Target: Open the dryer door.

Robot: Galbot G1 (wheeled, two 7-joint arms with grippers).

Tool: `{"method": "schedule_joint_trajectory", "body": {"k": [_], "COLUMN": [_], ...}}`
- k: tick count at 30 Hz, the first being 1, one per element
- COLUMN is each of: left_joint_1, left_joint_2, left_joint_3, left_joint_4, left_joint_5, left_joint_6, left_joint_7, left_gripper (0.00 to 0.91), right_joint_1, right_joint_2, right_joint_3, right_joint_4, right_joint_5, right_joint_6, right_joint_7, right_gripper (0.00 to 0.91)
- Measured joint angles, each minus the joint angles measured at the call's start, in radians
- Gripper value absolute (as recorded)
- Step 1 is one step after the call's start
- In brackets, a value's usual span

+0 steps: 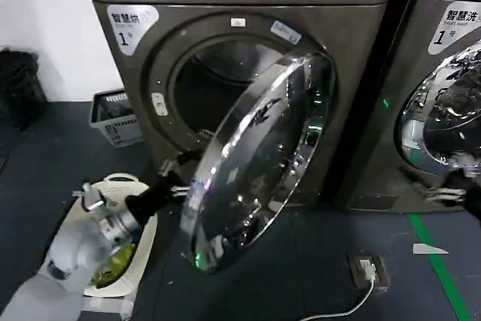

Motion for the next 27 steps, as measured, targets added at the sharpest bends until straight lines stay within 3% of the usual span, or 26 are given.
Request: {"method": "schedule_joint_trajectory", "body": {"k": [2,6,12,19,27], "left_joint_1": [-0.003,-0.022,-0.059,-0.125,-0.213], "left_joint_2": [-0.005,-0.007,-0.013,-0.038,-0.09], "left_joint_3": [0.02,0.063,0.135,0.237,0.364], "left_joint_4": [-0.007,-0.008,0.006,0.033,0.078], "left_joint_5": [0.0,0.007,0.017,0.037,0.044], "left_joint_6": [0.0,-0.003,-0.005,-0.004,0.019], "left_joint_7": [-0.002,-0.004,-0.007,-0.017,-0.045], "left_gripper": [0.907,0.907,0.907,0.907,0.907], "right_joint_1": [-0.019,-0.061,-0.116,-0.145,-0.125], "right_joint_2": [0.001,-0.005,0.0,0.0,-0.005], "right_joint_3": [0.04,0.121,0.233,0.339,0.4], "right_joint_4": [0.003,0.022,0.053,0.058,0.037], "right_joint_5": [-0.044,-0.059,-0.093,-0.083,-0.035], "right_joint_6": [-0.002,-0.073,-0.167,-0.212,-0.222], "right_joint_7": [0.12,0.266,0.304,0.415,0.544], "right_gripper": [0.907,0.907,0.907,0.907,0.907]}}
